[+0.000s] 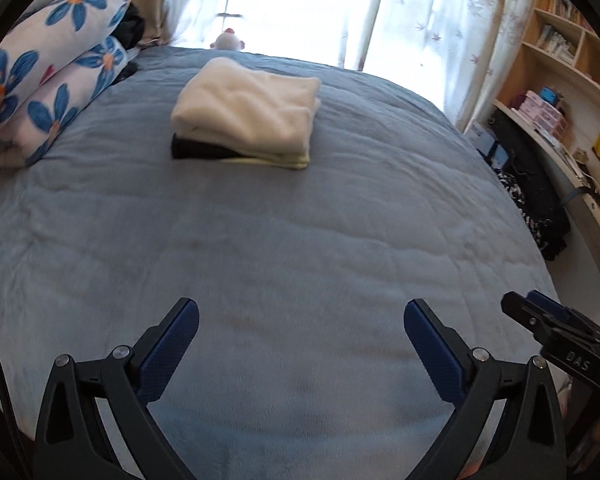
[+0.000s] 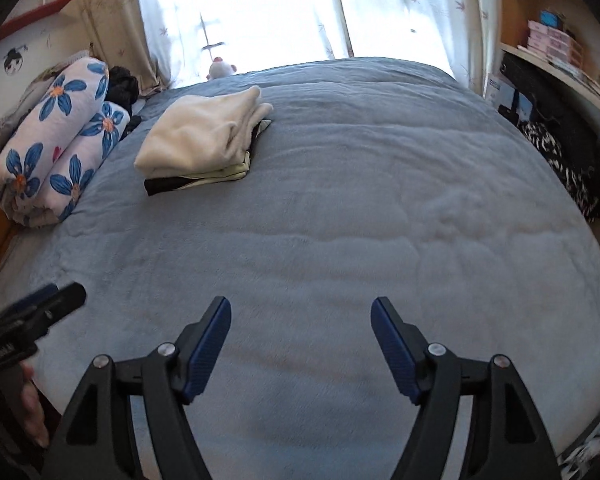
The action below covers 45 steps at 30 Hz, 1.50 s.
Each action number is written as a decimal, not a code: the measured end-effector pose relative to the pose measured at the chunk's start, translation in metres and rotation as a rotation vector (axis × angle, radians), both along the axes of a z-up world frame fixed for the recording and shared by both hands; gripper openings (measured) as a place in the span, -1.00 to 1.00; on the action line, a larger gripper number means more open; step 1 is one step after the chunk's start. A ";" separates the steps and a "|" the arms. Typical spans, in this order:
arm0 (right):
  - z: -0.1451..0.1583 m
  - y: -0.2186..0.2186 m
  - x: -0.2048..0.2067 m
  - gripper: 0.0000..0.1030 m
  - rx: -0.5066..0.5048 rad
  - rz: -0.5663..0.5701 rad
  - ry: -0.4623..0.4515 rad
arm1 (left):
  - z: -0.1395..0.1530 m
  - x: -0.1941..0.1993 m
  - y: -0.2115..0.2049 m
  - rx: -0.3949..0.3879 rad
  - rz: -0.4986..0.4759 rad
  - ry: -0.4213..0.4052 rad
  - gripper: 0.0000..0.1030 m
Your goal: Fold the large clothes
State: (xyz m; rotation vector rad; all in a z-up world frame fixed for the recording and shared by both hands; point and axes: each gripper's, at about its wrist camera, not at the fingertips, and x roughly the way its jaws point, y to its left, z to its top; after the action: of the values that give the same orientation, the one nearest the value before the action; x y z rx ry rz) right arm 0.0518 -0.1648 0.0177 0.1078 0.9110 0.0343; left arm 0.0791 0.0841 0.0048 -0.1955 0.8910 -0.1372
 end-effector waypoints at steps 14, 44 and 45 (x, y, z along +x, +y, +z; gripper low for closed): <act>-0.011 0.012 -0.055 0.60 0.027 -0.070 -0.049 | 0.004 -0.062 -0.040 0.159 0.027 -0.052 0.97; -0.012 0.014 -0.072 0.61 -0.029 -0.082 -0.072 | 0.007 -0.072 -0.048 0.169 0.041 -0.045 0.97; -0.011 0.013 -0.072 0.61 -0.025 -0.086 -0.077 | 0.007 -0.072 -0.048 0.171 0.042 -0.045 0.97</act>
State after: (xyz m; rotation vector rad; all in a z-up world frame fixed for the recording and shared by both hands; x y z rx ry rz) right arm -0.0200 -0.1523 0.0063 0.1215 0.8292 -0.0522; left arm 0.0068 0.0358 0.0122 -0.0519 0.8484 -0.0260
